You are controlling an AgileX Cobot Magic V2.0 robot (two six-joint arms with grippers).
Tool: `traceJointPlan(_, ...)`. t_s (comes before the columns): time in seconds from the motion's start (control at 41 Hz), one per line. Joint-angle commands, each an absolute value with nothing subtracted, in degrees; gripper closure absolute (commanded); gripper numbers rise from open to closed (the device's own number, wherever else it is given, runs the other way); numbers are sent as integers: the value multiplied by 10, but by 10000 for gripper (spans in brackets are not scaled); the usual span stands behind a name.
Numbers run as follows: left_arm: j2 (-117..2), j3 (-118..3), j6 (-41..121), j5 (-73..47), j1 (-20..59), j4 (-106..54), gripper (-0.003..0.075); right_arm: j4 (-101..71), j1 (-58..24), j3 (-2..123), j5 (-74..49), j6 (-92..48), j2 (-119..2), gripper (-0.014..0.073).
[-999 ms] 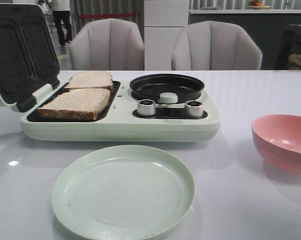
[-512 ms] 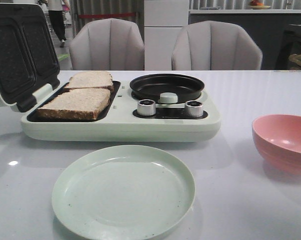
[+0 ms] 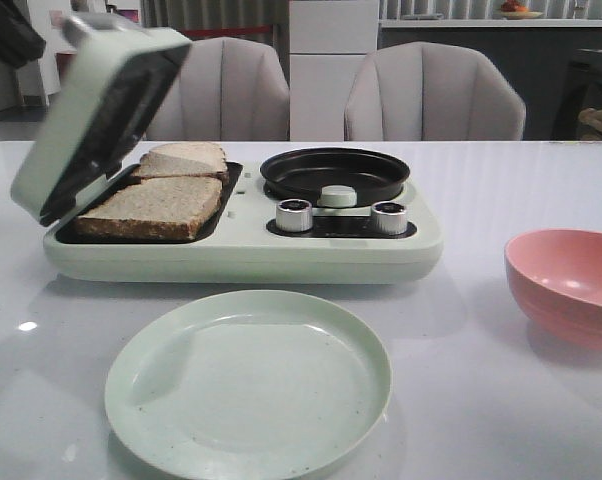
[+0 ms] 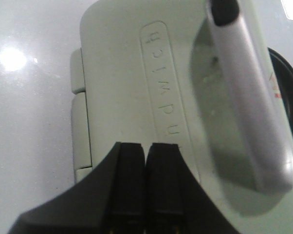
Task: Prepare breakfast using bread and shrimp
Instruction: 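Push the sandwich maker lid down closed with the left gripper, then grasp the rim of the pink bowl with the right gripper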
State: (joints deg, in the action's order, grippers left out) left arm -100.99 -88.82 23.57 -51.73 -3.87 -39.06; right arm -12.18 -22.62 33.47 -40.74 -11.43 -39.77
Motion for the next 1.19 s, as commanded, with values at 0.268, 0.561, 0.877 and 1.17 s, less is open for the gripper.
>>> traceJointPlan(0.268,-887,-747,295,-407,48,-413,622,-122,-224,351,-370,-114,-394,287)
traceJointPlan(0.561,-746,-611,335,-364,150,-405,622,-122,-224,351,-370,-114,-394,287)
traceJointPlan(0.877,-547,-480,335,-334,294,-357,620,-122,-224,351,-370,-114,-394,287)
traceJointPlan(1.17,-373,-400,306,-375,332,-328,619,-122,-224,351,-366,-114,-395,287)
